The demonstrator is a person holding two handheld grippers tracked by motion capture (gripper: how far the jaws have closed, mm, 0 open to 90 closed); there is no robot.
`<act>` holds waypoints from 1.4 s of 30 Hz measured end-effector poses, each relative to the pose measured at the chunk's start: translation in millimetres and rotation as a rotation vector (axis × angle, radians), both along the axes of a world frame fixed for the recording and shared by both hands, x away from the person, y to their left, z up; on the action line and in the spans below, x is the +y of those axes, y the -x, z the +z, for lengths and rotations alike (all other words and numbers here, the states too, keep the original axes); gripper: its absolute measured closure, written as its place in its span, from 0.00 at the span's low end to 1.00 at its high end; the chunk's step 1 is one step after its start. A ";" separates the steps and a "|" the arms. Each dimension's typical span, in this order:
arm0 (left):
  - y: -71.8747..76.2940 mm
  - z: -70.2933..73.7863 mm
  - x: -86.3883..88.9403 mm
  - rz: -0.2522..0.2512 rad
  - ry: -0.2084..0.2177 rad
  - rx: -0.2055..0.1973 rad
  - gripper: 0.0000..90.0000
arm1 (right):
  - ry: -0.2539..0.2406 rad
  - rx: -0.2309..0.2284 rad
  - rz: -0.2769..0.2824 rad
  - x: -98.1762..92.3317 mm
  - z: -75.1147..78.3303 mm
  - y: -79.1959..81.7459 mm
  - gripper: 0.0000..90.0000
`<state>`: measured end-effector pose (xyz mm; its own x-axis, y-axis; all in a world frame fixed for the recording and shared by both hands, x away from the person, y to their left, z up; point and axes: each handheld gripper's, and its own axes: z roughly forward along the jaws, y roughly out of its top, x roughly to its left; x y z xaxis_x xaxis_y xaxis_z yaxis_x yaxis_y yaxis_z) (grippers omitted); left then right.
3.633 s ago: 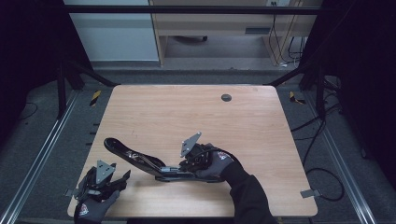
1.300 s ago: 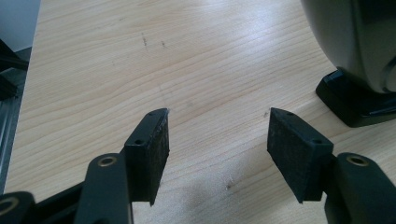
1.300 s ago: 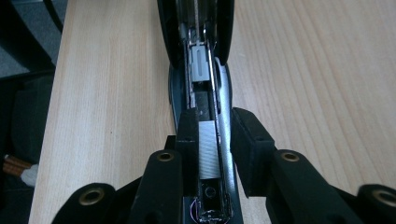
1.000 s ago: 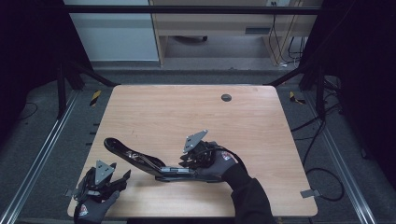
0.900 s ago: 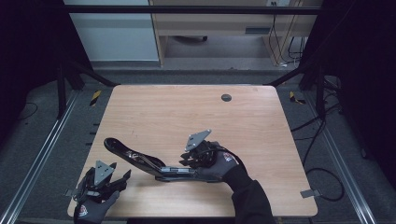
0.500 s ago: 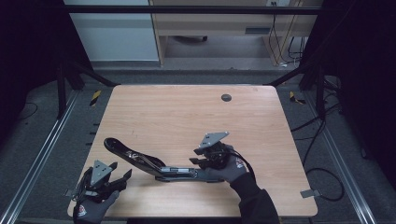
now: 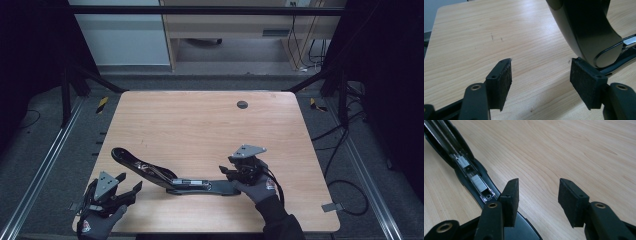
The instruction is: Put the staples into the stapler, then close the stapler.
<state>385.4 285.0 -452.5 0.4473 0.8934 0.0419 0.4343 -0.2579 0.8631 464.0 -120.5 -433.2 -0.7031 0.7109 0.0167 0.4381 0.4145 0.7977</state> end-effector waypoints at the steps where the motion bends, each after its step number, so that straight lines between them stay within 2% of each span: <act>1: 0.1 0.5 -0.3 -0.001 0.003 -0.002 0.37 | 0.001 -0.005 -0.016 -2.8 -1.0 1.6 0.58; 3: 0.4 2.0 -0.4 -0.005 0.006 -0.007 0.36 | 0.006 -0.013 -0.032 -8.2 -2.9 5.7 0.57; 9: 2.4 5.8 -1.8 -0.014 0.017 -0.015 0.34 | -0.040 -0.012 -0.093 -25.4 -8.9 15.6 0.56; 19: 6.2 12.9 -5.6 -0.033 0.033 -0.031 0.32 | -0.079 0.002 -0.122 -40.5 -16.0 34.3 0.57; 21: 6.8 14.7 -5.7 -0.034 0.040 -0.035 0.32 | -0.073 -0.003 -0.119 -41.4 -18.0 36.7 0.58; 27: 7.5 19.3 -5.6 -0.030 0.065 -0.050 0.31 | -0.039 0.026 -0.112 -37.7 -26.9 40.2 0.65; 34: 8.6 26.3 -6.7 -0.031 0.078 -0.071 0.30 | -0.034 0.029 -0.099 -33.4 -29.7 40.9 0.69; 41: 6.8 33.1 -5.9 -0.022 0.081 -0.081 0.30 | -0.035 0.057 -0.099 -33.1 -31.9 41.2 0.74; 42: 6.5 34.2 -5.7 -0.022 0.079 -0.079 0.30 | -0.028 0.046 -0.097 -32.7 -32.0 41.6 0.75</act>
<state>379.0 279.2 -418.3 0.4647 0.8855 0.0076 0.3588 -0.1962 0.9126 422.3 -153.2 -465.2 -0.6289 0.7745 0.0683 0.5117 0.3461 0.7864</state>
